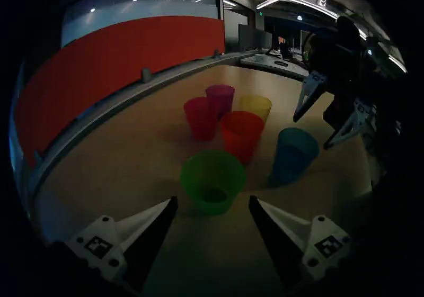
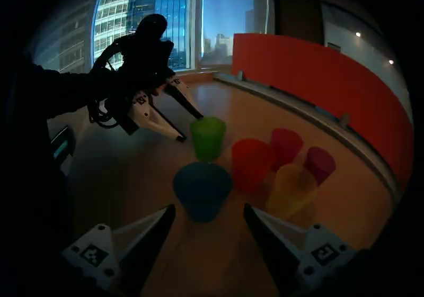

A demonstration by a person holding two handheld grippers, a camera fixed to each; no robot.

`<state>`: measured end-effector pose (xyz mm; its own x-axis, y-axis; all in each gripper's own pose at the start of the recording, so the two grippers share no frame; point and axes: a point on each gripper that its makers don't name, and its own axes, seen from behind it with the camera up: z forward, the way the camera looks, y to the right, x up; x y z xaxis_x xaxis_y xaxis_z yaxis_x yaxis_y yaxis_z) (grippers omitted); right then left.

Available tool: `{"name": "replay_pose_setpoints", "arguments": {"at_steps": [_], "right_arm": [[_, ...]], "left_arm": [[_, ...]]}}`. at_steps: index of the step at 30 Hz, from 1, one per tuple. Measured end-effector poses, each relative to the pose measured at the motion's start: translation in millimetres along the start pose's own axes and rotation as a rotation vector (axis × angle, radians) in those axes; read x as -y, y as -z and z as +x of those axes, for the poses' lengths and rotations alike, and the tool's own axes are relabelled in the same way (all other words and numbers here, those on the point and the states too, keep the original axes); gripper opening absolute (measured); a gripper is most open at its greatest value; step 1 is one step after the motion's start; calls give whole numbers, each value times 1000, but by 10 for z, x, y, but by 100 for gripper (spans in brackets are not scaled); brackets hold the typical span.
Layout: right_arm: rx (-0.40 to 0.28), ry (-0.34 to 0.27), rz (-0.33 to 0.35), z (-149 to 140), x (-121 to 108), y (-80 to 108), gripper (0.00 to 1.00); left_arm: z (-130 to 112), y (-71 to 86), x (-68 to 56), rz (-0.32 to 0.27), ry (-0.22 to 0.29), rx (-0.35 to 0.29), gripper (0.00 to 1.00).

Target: Pour water

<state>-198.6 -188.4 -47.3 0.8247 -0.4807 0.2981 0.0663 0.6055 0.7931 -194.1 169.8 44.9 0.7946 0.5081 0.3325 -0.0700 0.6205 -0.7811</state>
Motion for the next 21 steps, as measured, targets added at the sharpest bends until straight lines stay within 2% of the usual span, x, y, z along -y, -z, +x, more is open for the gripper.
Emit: {"name": "replay_pose_setpoints", "arguments": {"at_steps": [10,14,21], "right_arm": [[27,-5,16,-65,7,-197,100],[33,0,22,-63,27,-274,100],[42,8,33,-56,69,-399,100]], "left_arm": [[5,-225,22,-11,-3,20,100],[40,-273,44,-9,-1,19,100],[82,-346,8,-30,10,18,100]]}}
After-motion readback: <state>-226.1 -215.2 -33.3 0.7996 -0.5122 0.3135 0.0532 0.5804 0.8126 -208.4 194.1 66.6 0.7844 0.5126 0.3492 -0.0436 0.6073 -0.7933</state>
